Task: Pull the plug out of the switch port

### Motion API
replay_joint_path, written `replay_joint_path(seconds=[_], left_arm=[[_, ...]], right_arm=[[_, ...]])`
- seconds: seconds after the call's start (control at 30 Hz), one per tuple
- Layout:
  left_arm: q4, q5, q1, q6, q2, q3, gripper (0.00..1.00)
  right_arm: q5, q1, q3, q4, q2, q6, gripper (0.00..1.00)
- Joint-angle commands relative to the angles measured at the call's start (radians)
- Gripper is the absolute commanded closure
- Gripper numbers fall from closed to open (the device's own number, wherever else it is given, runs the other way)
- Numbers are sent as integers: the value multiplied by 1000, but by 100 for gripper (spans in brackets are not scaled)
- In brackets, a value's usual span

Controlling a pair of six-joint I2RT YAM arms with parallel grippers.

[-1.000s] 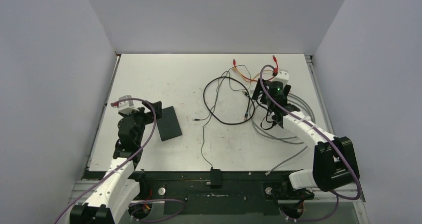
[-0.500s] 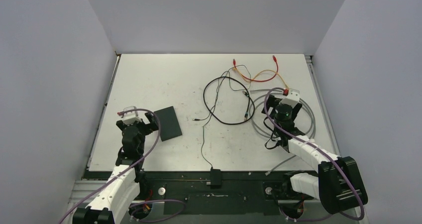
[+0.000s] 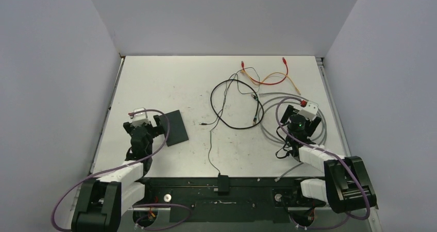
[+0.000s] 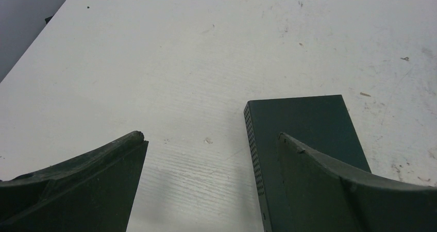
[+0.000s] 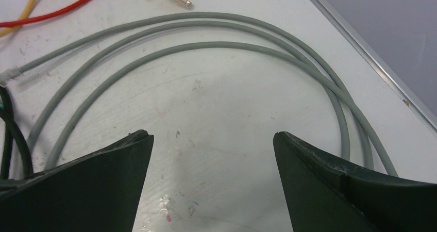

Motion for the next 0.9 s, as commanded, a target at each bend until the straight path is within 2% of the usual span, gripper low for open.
replay_joint_path(seconds=[0.0, 0.17, 0.27, 0.5, 0.63, 0.87], left_arm=[[180, -17, 7, 66, 97, 53, 4], [296, 11, 11, 114, 217, 93, 4], [284, 42, 16, 102, 280, 142, 4], [477, 104, 19, 118, 474, 143, 4], [465, 115, 24, 114, 470, 140, 4], [465, 109, 24, 114, 474, 144, 4]], right_arm=[[-56, -28, -67, 244, 45, -50, 10], [-153, -55, -85, 453, 145, -101, 10], [-184, -71, -58, 475, 191, -126, 10], [-273, -100, -86, 635, 262, -195, 10], [-299, -111, -91, 700, 323, -198, 10], [-396, -111, -46, 667, 387, -242, 10]])
